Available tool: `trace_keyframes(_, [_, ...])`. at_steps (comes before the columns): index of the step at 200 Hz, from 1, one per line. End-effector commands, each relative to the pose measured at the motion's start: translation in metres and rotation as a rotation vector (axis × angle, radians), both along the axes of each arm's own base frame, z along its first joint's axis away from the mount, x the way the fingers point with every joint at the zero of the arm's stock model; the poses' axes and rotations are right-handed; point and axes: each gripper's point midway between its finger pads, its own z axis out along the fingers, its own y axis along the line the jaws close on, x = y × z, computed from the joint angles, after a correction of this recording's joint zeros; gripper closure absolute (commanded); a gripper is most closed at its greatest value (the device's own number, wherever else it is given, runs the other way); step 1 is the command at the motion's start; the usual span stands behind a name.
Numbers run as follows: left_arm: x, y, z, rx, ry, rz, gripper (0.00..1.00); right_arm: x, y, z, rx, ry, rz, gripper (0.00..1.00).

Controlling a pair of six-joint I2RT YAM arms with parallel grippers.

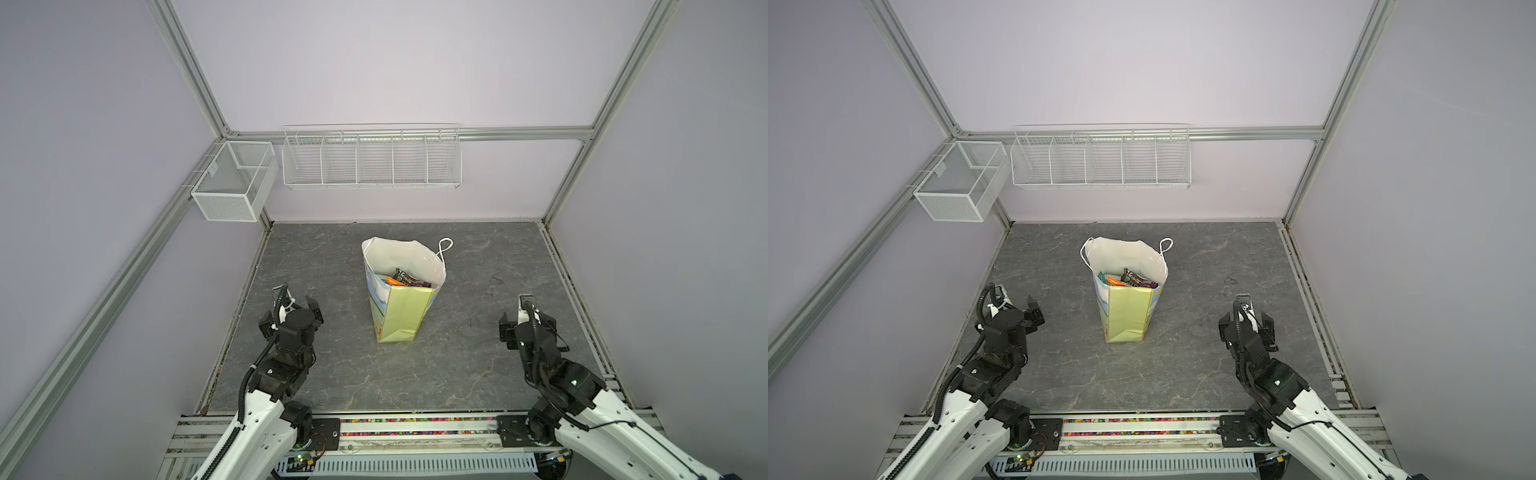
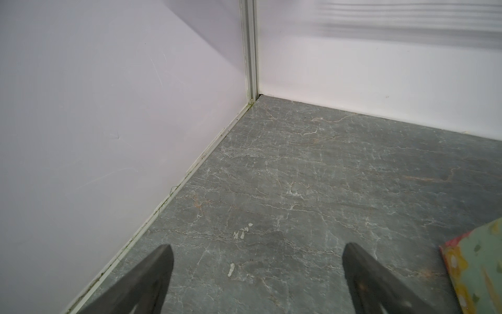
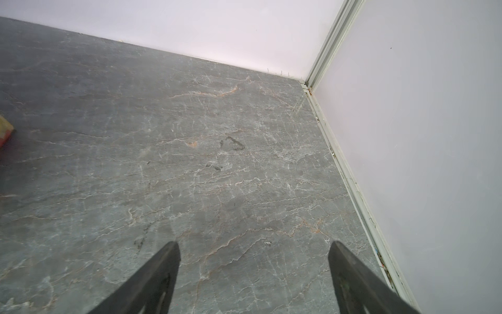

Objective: Place the snacks into the paper bag
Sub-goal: Reset both arms

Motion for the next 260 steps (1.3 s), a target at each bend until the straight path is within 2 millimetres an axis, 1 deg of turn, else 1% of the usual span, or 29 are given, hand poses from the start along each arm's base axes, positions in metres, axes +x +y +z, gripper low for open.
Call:
trace_keyframes(1, [0.003, 0.006, 0.006, 0.028, -0.036, 0.037, 0.02, 0.005, -0.006, -0.008, -0.076, 0.011, -0.032, 0.12])
trace_keyframes(20, [0.005, 0.004, 0.002, 0.034, -0.034, 0.027, 0.03, 0.009, -0.006, -0.017, -0.088, 0.034, -0.043, 0.12])
trace_keyframes(40, [0.007, 0.004, -0.005, 0.045, -0.021, 0.031, 0.03, 0.012, -0.006, -0.023, -0.080, 0.022, -0.048, 0.11])
trace_keyframes(67, [0.009, 0.005, -0.010, 0.066, -0.011, 0.036, 0.03, 0.013, -0.013, -0.023, -0.048, -0.019, -0.072, 0.11])
trace_keyframes(114, [0.011, 0.007, -0.015, 0.095, -0.007, 0.051, 0.03, 0.009, -0.025, -0.036, -0.003, -0.018, -0.092, 0.11])
trace_keyframes(135, [0.012, 0.006, -0.020, 0.098, 0.006, 0.047, 0.02, 0.010, -0.025, -0.035, -0.001, -0.018, -0.085, 0.12])
trace_keyframes(159, [0.013, 0.006, -0.028, 0.105, 0.023, 0.047, 0.02, 0.013, -0.024, -0.039, -0.005, 0.001, -0.072, 0.12])
trace_keyframes(194, [0.012, 0.006, -0.033, 0.105, 0.024, 0.047, 0.02, 0.017, -0.021, -0.047, -0.005, 0.033, -0.059, 0.11])
trace_keyframes(202, [0.013, 0.006, -0.040, 0.119, 0.050, 0.047, 0.02, 0.019, -0.020, -0.049, -0.003, 0.039, -0.056, 0.12])
trace_keyframes(248, [0.013, 0.004, -0.057, 0.105, 0.069, 0.032, 0.00, 0.022, -0.023, -0.055, 0.004, 0.057, -0.071, 0.12])
trace_keyframes(260, [0.013, 0.003, -0.057, 0.103, 0.075, 0.030, 0.00, 0.023, -0.025, -0.055, 0.008, 0.056, -0.076, 0.12])
